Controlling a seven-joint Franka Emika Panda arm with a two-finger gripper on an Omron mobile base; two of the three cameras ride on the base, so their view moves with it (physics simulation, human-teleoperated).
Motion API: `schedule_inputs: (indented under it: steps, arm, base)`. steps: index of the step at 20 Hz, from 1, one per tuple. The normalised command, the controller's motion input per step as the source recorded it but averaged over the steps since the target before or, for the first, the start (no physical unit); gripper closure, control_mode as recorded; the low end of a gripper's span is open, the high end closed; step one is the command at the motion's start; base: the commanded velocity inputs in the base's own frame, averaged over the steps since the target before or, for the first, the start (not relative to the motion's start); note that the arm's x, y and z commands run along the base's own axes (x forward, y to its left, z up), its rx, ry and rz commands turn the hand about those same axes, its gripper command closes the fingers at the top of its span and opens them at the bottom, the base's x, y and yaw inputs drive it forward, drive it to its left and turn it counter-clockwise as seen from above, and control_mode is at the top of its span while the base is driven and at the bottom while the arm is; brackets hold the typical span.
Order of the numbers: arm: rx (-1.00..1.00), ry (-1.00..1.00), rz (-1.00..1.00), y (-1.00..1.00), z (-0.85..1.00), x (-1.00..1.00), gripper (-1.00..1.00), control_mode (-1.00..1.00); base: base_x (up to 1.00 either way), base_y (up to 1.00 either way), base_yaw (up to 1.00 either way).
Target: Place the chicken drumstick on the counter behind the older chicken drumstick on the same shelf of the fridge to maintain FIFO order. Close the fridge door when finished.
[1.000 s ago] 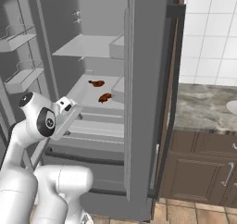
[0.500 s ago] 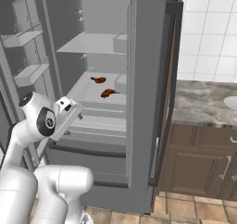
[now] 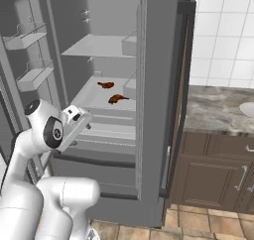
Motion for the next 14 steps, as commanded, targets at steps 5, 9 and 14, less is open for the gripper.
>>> schedule_inputs:
  steps: [5, 9, 14]
  arm:
    - [0.25, -0.16, -0.06, -1.0, 0.07, -0.21, -1.0, -1.0]
    - [0.3, -0.19, -0.16, -1.0, 0.09, -0.34, -1.0, -1.0]
    - [0.29, -0.17, -0.21, -1.0, 0.01, -0.51, -1.0, -1.0]
  base:
    - [0.0, 0.0, 0.0]
    - [0.0, 0.0, 0.0]
    - [0.0, 0.0, 0.0]
